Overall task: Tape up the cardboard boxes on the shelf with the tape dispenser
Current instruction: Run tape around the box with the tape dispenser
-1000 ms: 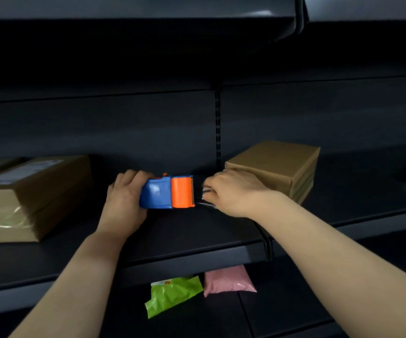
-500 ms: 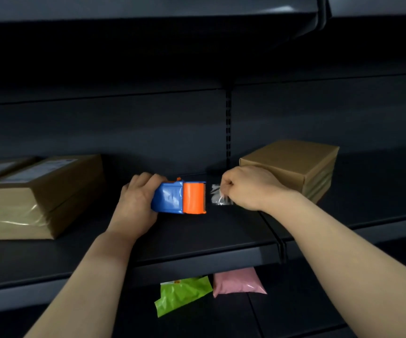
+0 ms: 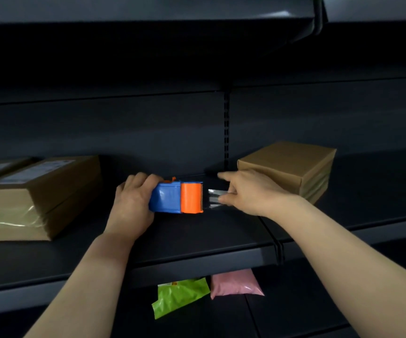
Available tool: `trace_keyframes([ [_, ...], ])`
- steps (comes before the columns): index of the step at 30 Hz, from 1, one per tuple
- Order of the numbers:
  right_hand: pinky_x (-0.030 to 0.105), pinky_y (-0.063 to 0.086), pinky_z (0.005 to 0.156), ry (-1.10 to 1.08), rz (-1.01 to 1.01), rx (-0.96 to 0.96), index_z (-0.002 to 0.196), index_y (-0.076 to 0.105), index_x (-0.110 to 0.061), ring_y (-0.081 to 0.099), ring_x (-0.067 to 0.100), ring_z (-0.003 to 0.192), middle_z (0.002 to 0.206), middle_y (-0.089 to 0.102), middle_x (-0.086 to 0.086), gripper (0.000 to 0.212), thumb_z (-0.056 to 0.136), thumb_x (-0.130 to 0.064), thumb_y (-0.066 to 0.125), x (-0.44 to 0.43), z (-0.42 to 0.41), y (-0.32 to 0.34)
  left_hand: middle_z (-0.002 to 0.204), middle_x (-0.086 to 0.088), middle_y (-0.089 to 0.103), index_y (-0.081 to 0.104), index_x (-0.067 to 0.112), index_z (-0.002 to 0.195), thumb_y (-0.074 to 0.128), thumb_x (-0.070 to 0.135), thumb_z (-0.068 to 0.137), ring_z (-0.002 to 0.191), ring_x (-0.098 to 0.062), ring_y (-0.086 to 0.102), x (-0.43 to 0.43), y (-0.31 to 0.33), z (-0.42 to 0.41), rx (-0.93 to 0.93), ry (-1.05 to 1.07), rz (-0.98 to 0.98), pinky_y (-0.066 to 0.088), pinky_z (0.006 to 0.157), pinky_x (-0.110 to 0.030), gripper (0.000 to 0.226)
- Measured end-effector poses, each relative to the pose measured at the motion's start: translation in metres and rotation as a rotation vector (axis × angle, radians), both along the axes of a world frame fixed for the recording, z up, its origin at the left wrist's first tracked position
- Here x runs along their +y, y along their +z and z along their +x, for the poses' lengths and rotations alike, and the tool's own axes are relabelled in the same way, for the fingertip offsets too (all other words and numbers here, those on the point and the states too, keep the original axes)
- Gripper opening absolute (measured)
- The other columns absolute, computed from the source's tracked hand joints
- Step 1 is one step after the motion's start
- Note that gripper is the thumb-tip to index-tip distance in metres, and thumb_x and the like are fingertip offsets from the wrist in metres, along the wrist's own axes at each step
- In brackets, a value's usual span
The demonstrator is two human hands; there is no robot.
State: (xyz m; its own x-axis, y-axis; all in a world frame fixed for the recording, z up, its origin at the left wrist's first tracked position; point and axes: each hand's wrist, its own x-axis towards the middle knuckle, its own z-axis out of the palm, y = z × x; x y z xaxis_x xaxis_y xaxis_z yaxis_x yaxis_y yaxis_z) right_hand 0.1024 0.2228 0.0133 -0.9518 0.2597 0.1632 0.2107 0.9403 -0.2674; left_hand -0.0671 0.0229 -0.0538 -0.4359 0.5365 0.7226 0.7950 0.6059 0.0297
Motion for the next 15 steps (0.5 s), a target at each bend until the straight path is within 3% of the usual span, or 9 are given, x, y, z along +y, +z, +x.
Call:
trace_keyframes([
  [2,0.031,0.046,0.094,-0.007,-0.003,-0.018,0.149,0.035,-0.024,0.056,0.014,0.113,0.117,0.065,-0.007,0.063,0.093,-0.040,0.060,0.002,0.000,0.001,0.098,-0.008,0.056,0.059,0.017,0.110,0.071,-0.010,0.051,0.092,-0.035,0.053,0.000,0.001,0.002,0.012,0.010,-0.001,0.044,0.078,-0.047,0.066],
  [7,0.029,0.045,0.094,0.010,0.032,0.005,0.140,0.050,-0.018,0.054,0.009,0.117,0.130,0.060,-0.016,0.052,0.092,-0.035,0.064,0.007,0.003,0.004,0.098,-0.010,0.055,0.060,0.015,0.111,0.070,-0.013,0.049,0.091,-0.036,0.052,0.000,0.003,0.004,0.029,0.040,0.009,0.045,0.076,-0.048,0.069],
  [11,0.027,0.047,0.094,0.052,-0.011,0.037,0.154,0.020,-0.029,0.054,0.001,0.101,0.110,0.067,-0.019,0.080,0.089,-0.029,0.068,0.011,0.006,0.003,0.099,-0.011,0.055,0.057,0.017,0.112,0.070,-0.013,0.049,0.092,-0.035,0.051,0.001,0.004,0.006,0.036,0.049,0.023,0.045,0.077,-0.049,0.070],
  [15,0.030,0.048,0.095,0.062,-0.047,0.048,0.151,0.001,-0.045,0.056,0.006,0.101,0.125,0.058,-0.012,0.101,0.084,-0.026,0.074,0.015,0.006,0.001,0.098,-0.010,0.055,0.057,0.018,0.111,0.071,-0.013,0.049,0.092,-0.035,0.051,0.000,0.004,0.006,0.046,0.067,0.022,0.044,0.077,-0.048,0.071],
])
